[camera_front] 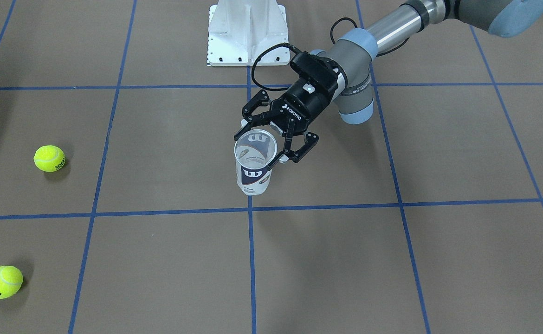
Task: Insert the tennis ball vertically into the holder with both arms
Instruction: 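Lift the can with the left gripper and turn it upright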
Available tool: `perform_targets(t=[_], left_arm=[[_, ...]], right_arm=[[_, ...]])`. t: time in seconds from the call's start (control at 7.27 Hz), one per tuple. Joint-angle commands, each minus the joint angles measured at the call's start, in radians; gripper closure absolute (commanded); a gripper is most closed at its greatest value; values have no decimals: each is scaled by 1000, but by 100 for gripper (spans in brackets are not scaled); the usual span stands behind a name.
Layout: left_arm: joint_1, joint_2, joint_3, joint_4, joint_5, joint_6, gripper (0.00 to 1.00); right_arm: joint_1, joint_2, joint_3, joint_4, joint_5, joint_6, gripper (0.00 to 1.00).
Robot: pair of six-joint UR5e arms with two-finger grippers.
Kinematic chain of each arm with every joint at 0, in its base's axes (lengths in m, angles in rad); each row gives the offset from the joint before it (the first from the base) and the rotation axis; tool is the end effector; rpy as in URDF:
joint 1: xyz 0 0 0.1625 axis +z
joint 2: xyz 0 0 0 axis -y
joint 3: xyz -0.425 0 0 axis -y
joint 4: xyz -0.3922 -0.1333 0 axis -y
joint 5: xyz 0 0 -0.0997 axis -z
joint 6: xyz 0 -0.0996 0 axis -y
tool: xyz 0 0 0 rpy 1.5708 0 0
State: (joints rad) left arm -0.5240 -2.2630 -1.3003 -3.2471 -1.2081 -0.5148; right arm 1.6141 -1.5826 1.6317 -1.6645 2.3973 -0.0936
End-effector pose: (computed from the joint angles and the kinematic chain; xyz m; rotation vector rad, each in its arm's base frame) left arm 0.4866 -0.4759 0.1961 1.6080 1.2891 -0.0528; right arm 0.0809 -0.4803 0.6401 0.0146 -0.8273 -0.0290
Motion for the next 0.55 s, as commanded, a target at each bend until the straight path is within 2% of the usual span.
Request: perform_targets(t=[0.0,0.41], left_arm=[[28,8,82,-135,33,7,68],[45,36,105,-138,33,53,68]], right_arm=[[0,1,3,-1,0,0,1],[0,1,3,-1,5,0,1]])
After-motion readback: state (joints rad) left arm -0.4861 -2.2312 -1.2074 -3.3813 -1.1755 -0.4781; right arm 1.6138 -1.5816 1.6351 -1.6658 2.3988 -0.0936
